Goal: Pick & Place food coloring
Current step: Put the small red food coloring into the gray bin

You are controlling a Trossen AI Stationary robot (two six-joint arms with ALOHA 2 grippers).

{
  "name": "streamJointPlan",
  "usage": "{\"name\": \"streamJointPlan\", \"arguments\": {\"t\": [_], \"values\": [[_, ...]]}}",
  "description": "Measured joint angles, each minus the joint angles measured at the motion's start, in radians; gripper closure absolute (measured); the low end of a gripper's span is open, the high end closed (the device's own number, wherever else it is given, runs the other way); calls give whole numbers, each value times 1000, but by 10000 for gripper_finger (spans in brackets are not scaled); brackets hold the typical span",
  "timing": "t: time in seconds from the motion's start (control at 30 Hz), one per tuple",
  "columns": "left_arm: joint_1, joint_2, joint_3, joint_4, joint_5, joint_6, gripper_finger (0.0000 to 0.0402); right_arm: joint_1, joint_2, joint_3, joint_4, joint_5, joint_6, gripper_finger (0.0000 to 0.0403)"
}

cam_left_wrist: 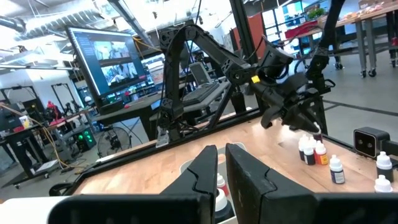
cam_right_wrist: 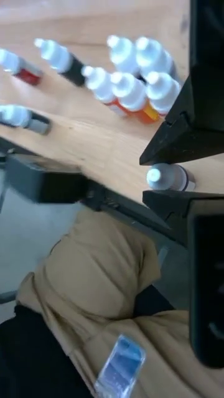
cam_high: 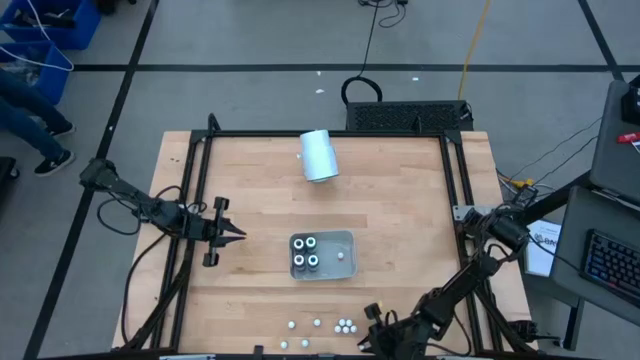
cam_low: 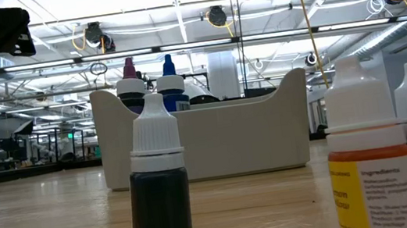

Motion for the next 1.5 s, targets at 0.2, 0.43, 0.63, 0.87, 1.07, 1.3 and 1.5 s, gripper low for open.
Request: {"name": "streamJointPlan", "arguments": {"t": [0.2, 0.43, 0.63, 0.87, 1.07, 1.3, 1.5], "values": [[0, 0, 0, 1, 0, 0, 360, -12, -115, 0, -27, -35, -124, 356], [0, 0, 0, 2, 0, 0, 360, -24, -301, 0, -260, -28, -197, 356], [0, 0, 0, 2, 0, -11, 360, -36, -484, -86, -222, 1, -325, 356], [0, 0, 0, 3, 0, -25, 360, -80, -786, -404, -51, 89, -298, 356], [0, 0, 0, 3, 0, -17, 360, -131, -1019, -699, 151, 119, -240, 356], [0, 0, 0, 2, 0, -23, 360, -150, -1161, -883, 264, 169, -211, 356], [0, 0, 0, 1, 0, -36, 360, -178, -1204, -916, 284, 223, -211, 355]]}}
